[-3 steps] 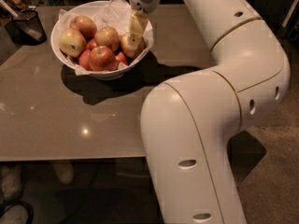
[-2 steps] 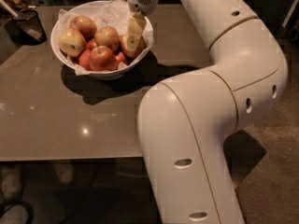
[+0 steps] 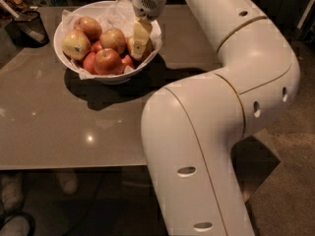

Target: Pick apple from white bowl

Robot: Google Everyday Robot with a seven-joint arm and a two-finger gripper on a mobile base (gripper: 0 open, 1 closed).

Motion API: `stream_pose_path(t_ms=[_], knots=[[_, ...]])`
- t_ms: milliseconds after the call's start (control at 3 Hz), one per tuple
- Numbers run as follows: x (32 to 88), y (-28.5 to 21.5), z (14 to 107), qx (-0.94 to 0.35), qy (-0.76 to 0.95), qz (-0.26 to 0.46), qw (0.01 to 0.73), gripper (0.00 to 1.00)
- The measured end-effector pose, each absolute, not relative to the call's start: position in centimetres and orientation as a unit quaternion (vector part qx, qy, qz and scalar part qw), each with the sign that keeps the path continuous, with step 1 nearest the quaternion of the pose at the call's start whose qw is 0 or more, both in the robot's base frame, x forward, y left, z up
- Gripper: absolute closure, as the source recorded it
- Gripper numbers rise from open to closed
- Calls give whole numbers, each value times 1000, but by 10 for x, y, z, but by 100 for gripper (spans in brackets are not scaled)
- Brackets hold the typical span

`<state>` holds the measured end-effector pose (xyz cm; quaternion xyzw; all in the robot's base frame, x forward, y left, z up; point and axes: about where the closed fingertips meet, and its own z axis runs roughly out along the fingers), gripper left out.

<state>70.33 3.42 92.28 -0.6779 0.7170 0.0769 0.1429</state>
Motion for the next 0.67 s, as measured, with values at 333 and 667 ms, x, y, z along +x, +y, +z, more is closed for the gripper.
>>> stream_pose_path(t_ms=[333,667], knots=[[704,30,912,-678,719,77,130,28],[707,24,903,-678,722,74,120,28]])
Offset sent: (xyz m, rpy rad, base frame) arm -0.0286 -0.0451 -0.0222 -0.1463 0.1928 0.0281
